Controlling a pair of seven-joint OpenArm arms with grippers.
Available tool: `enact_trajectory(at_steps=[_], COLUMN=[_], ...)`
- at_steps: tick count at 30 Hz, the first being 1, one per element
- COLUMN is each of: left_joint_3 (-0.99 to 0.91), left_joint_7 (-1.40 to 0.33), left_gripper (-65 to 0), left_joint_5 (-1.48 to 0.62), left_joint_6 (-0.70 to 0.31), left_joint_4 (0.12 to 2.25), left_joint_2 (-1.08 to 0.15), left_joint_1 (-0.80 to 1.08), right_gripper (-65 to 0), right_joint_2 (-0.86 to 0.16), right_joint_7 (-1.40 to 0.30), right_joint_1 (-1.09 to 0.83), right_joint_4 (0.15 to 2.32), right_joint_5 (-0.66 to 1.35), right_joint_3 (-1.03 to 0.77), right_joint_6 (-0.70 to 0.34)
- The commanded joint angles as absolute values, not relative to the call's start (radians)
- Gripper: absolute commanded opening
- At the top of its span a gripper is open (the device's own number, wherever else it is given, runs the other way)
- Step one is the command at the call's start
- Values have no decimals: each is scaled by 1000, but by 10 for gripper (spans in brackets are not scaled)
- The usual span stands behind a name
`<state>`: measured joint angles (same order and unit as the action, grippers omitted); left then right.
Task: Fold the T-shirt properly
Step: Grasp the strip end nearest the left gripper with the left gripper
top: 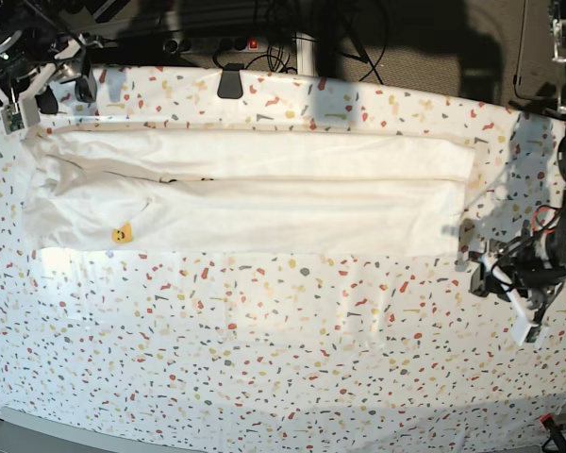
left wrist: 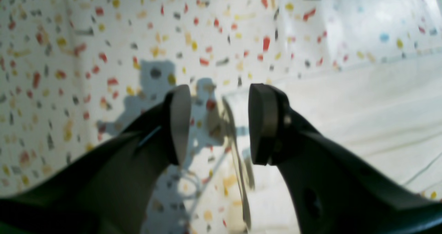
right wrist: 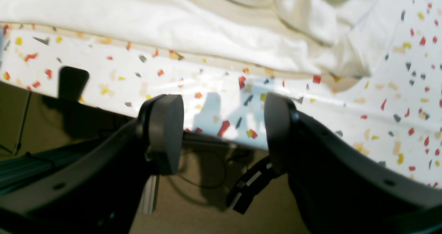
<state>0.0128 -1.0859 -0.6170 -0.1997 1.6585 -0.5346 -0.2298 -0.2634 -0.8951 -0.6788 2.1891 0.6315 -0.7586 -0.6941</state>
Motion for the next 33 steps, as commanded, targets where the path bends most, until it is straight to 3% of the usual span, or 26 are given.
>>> enact_trajectory(at_steps=[1,6,12,15,22,33], left_joint_3=[-4,-25,-26,-26,-26,-26], left_joint_7=[-1091,-1102,-1026,-1081,-1147,-1105], left_gripper=[-383,-383,-383,-383,-383,-383], left_joint_5=[-666,-819,-899,-1034,-1232,-1147], left_joint_6=[-225,-312,-346,-419,-520,-556], left_joint_4=[1666,1576,1309,1201,1167,1167], left_joint_2=[-556,-574,-567,-563,-563,-522], left_joint_1=[-223,-133,-149,-165,-167,-164], right_gripper=[-284,-284,-284,-284,-284,-284], right_joint_2=[-278,-278,-277,-277,-277,-277], right_joint_7=[-876,-883,-934,-936,-947,-949], right_joint_1=[-682,-682,-682,-682,-682,-682], right_joint_4=[2218,2285,2332,2332,2332,2332], right_joint_5=[640,641,681,689,689,693], right_joint_3=[-766,-766,-766,-766,-766,-766], right_joint_6=[-698,-698,-698,-698,-698,-698])
